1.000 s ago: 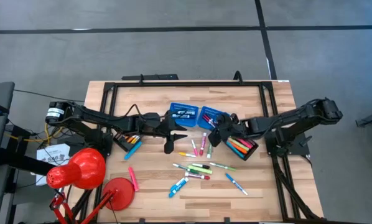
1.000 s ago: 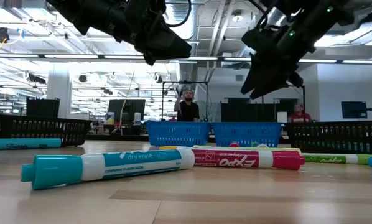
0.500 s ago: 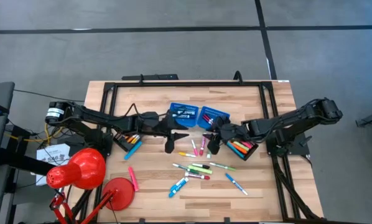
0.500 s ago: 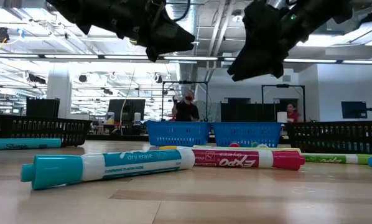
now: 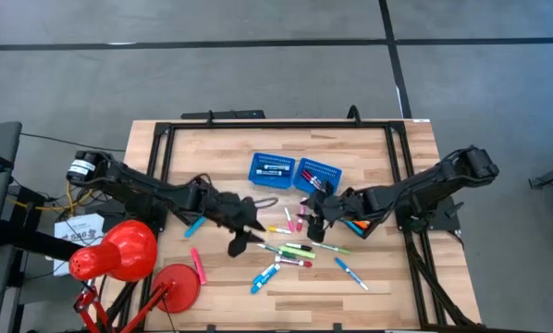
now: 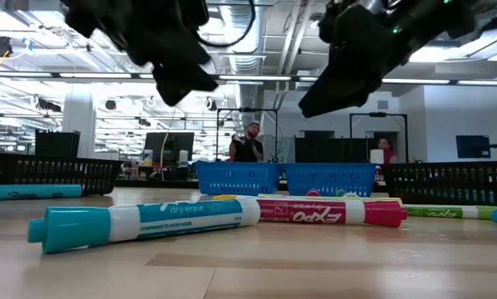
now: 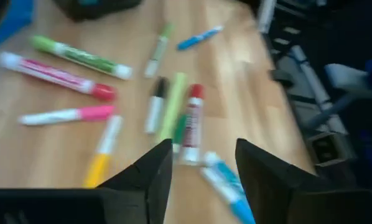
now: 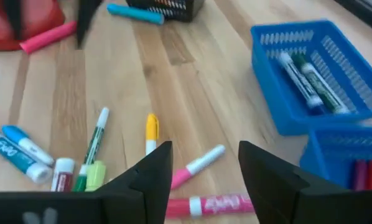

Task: Pick & Place Markers
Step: Put the light blue solvent marker into the left blue bin

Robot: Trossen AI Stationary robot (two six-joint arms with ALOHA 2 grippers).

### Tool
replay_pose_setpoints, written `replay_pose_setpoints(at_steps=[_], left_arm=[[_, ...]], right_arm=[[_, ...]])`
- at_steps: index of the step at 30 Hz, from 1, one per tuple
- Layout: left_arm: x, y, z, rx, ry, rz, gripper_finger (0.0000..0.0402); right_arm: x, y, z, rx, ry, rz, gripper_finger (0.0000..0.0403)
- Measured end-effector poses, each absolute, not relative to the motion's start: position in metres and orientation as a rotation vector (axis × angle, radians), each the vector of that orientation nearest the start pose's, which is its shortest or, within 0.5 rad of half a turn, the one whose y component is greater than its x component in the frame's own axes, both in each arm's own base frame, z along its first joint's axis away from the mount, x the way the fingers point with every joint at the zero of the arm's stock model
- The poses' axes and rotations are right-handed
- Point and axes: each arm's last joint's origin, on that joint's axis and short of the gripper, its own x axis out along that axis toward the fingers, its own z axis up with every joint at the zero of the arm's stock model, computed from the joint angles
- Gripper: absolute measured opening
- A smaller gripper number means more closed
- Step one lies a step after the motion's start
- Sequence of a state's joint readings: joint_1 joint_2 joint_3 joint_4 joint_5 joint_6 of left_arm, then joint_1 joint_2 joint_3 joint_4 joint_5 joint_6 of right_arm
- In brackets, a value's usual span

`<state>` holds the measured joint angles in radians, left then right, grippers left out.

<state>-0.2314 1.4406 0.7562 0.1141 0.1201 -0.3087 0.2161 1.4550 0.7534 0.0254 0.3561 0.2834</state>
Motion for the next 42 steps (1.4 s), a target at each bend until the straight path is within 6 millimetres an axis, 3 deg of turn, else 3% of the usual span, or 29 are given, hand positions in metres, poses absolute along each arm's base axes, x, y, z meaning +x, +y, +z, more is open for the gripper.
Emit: replay_pose_setpoints(at_steps=[4, 9, 16, 21, 31, 35, 42], left_arm=[[0.28, -0.099, 0.201, -0.311, 0.639, -0.25, 0.018], [0.278, -0.133, 0.186, -0.4, 0.656, -0.236, 0.0182], [0.292, -0.171, 0.171, -0.426, 0.702, -0.234, 0.0182], [0.303, -0.196, 0.152, -0.325, 0.727, -0.242, 0.0182], [0.301, -0.204, 0.12, -0.144, 0.736, -0.124, 0.0182], [0.303, -0.204, 0.102, -0.115, 0.76, -0.087, 0.0182], [0.303, -0.203, 0.097, -0.049, 0.754, -0.061, 0.0179]], right_arm=[[0.292, 0.046, 0.187, 0.043, 0.629, -0.234, 0.0198], [0.301, 0.041, 0.202, 0.072, 0.589, -0.227, 0.0205], [0.305, 0.053, 0.222, 0.025, 0.542, -0.151, 0.0193], [0.306, 0.06, 0.231, -0.09, 0.521, -0.098, 0.0185], [0.314, 0.053, 0.247, -0.392, 0.486, -0.05, 0.0192], [0.32, 0.049, 0.262, -0.399, 0.445, -0.067, 0.0194], [0.322, 0.047, 0.27, -0.397, 0.43, -0.076, 0.0187]])
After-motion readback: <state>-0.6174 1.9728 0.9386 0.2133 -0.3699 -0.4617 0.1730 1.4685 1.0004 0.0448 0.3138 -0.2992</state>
